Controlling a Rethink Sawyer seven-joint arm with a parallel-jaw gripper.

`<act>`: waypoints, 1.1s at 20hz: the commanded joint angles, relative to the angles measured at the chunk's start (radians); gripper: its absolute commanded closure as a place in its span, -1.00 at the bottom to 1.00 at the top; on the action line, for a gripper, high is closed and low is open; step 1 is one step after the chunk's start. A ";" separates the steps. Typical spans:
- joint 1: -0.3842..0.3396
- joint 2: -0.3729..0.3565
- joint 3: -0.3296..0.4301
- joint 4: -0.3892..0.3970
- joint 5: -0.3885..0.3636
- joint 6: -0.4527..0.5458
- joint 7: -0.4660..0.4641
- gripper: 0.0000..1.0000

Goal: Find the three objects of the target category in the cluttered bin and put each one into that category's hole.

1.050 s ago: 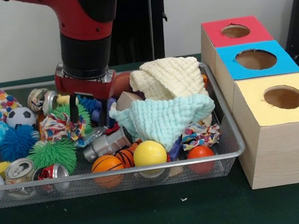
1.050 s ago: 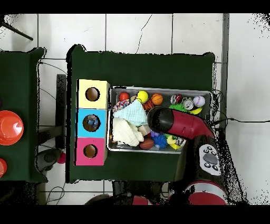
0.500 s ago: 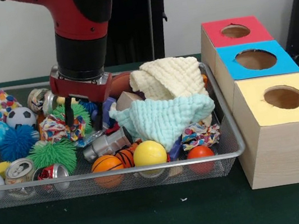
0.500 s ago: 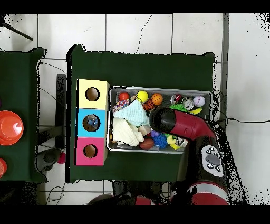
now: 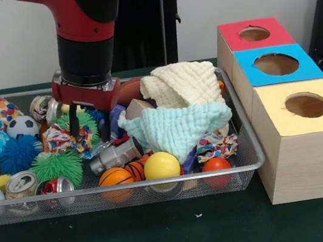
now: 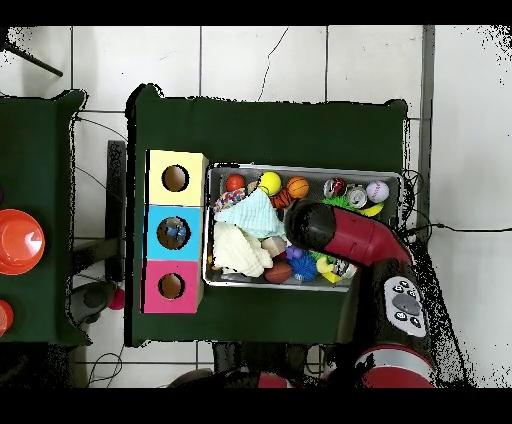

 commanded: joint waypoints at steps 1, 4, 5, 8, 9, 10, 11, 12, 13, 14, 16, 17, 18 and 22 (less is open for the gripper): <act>0.023 0.000 0.041 0.000 0.017 0.124 0.127 -1.00; 0.025 -0.006 0.042 -0.001 0.026 0.137 0.133 -1.00; 0.025 -0.007 0.043 -0.001 0.029 0.140 0.135 -1.00; 0.029 -0.011 0.043 -0.003 0.031 0.153 0.134 -1.00; 0.031 -0.013 0.043 -0.005 0.030 0.156 0.133 -1.00; 0.032 -0.015 0.042 -0.007 0.029 0.159 0.131 -1.00; 0.030 -0.012 0.045 -0.005 0.031 0.149 0.136 -1.00; 0.029 -0.009 0.047 -0.003 0.033 0.138 0.141 -1.00; 0.021 -0.005 0.057 0.007 0.036 0.112 0.145 -1.00; 0.014 -0.001 0.067 0.017 0.039 0.086 0.150 -1.00; 0.013 0.011 0.065 0.020 0.030 0.064 0.147 -1.00; 0.013 0.018 0.064 0.021 0.025 0.054 0.146 -1.00; 0.012 0.024 0.063 0.022 0.021 0.043 0.146 -1.00; 0.000 0.035 0.074 0.034 0.026 0.006 0.156 -1.00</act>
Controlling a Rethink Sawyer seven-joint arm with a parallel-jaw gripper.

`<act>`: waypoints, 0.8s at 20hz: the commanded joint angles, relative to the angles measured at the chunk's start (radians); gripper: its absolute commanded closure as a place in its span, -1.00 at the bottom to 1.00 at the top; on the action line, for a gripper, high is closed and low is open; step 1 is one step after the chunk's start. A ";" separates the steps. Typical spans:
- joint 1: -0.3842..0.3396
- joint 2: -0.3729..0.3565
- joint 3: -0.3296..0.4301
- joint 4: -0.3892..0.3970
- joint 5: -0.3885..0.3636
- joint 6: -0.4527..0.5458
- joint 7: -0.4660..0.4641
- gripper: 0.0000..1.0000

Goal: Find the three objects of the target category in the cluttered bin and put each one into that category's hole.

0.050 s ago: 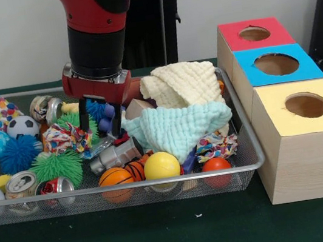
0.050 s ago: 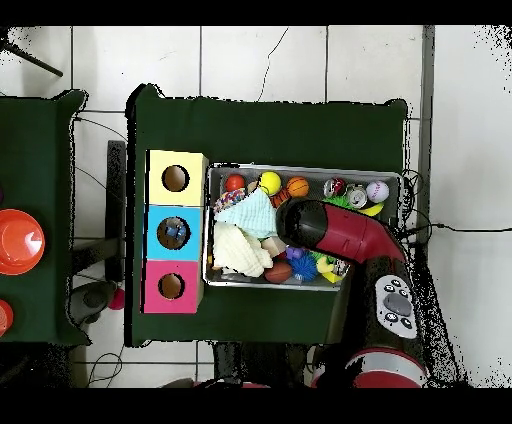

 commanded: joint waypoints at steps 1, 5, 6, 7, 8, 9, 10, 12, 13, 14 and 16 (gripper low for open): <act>-0.029 0.056 0.076 0.036 0.026 -0.031 0.157 -1.00; -0.032 0.055 0.090 0.048 0.037 -0.040 0.166 -1.00; -0.033 0.055 0.094 0.052 0.042 -0.041 0.170 -1.00; -0.035 0.053 0.099 0.056 0.047 -0.040 0.172 -1.00; -0.036 0.052 0.103 0.059 0.050 -0.041 0.173 -1.00; -0.037 0.052 0.107 0.063 0.054 -0.043 0.175 -1.00; -0.039 0.051 0.111 0.067 0.058 -0.043 0.176 -1.00; -0.039 0.049 0.114 0.071 0.067 -0.037 0.178 -1.00; -0.039 0.049 0.114 0.072 0.071 -0.036 0.179 -1.00; -0.040 0.048 0.115 0.075 0.074 -0.036 0.179 -1.00; -0.042 0.048 0.117 0.077 0.079 -0.037 0.178 -1.00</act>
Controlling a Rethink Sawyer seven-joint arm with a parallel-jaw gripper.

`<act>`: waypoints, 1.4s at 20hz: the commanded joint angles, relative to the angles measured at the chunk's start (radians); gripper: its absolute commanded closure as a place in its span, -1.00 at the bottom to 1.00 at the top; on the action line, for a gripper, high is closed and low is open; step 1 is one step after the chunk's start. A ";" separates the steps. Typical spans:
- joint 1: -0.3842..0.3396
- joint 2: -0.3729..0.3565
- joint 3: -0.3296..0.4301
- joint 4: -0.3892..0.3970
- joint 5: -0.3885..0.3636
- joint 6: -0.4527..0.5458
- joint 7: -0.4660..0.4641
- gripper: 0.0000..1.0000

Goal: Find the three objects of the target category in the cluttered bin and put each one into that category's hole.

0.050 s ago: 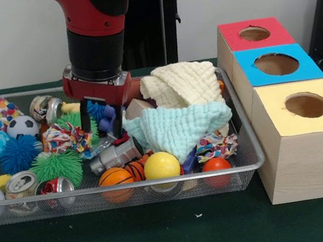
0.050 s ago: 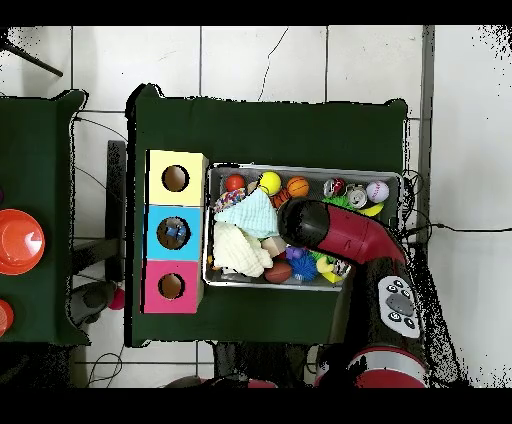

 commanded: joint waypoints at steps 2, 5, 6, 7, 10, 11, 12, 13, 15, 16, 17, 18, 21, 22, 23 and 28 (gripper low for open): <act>-0.030 0.044 0.107 0.067 0.054 -0.035 0.179 -1.00; -0.028 0.042 0.106 0.068 0.059 -0.030 0.179 -1.00; -0.026 0.042 0.105 0.069 0.060 -0.030 0.180 -1.00; -0.027 0.042 0.105 0.070 0.061 -0.031 0.180 -1.00; -0.028 0.042 0.106 0.073 0.062 -0.035 0.179 -1.00; -0.030 0.043 0.109 0.074 0.064 -0.038 0.180 -1.00; -0.033 0.043 0.114 0.078 0.068 -0.039 0.182 -1.00; -0.037 0.044 0.121 0.083 0.073 -0.045 0.185 -1.00; -0.041 0.046 0.125 0.088 0.076 -0.055 0.185 -1.00; -0.040 0.048 0.124 0.087 0.074 -0.055 0.182 -1.00; -0.040 0.051 0.123 0.086 0.072 -0.055 0.179 -1.00; -0.040 0.054 0.123 0.086 0.070 -0.059 0.179 -1.00; -0.044 0.064 0.123 0.086 0.064 -0.072 0.175 -1.00; -0.045 0.068 0.124 0.086 0.062 -0.077 0.174 -1.00; -0.046 0.072 0.124 0.085 0.059 -0.083 0.173 -1.00; -0.059 0.083 0.135 0.080 0.048 -0.087 0.150 -1.00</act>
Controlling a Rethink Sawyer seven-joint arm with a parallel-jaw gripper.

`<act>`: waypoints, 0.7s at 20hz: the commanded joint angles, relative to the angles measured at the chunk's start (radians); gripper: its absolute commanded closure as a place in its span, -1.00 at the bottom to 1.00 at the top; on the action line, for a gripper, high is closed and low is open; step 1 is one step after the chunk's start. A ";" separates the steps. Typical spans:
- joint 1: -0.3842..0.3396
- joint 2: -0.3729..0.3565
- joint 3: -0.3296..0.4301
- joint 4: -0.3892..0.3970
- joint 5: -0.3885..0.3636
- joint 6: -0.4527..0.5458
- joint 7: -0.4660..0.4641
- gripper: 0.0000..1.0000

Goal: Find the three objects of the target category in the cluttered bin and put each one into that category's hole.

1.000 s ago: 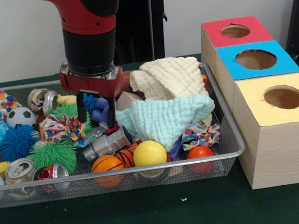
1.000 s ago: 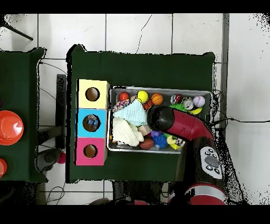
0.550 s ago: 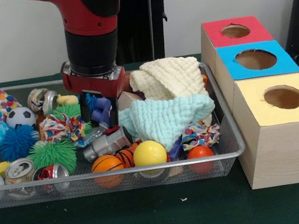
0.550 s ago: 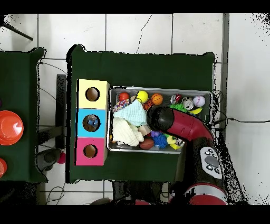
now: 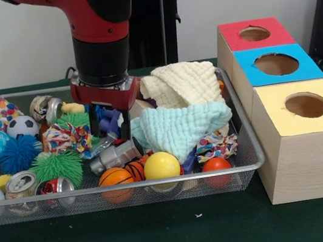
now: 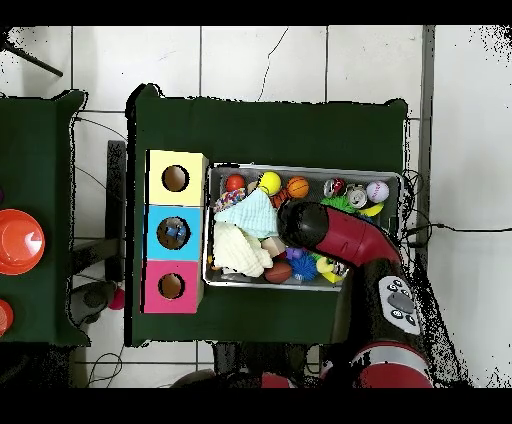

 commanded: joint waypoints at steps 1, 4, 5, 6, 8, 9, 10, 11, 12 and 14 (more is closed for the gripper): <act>-0.032 0.072 0.092 0.050 0.015 -0.044 0.146 -1.00; -0.024 0.077 0.077 0.041 0.005 -0.031 0.140 -1.00; -0.024 0.077 0.076 0.040 0.003 -0.030 0.139 -1.00; -0.023 0.077 0.075 0.040 0.003 -0.028 0.139 -1.00; -0.024 0.079 0.075 0.039 0.003 -0.025 0.138 -1.00; -0.024 0.081 0.073 0.036 0.001 -0.021 0.135 -1.00; -0.024 0.083 0.071 0.033 0.000 -0.017 0.133 -1.00; -0.021 0.083 0.069 0.032 -0.003 -0.008 0.129 -1.00; -0.018 0.081 0.066 0.033 -0.006 -0.002 0.126 -1.00; -0.013 0.077 0.062 0.035 -0.009 0.010 0.122 -1.00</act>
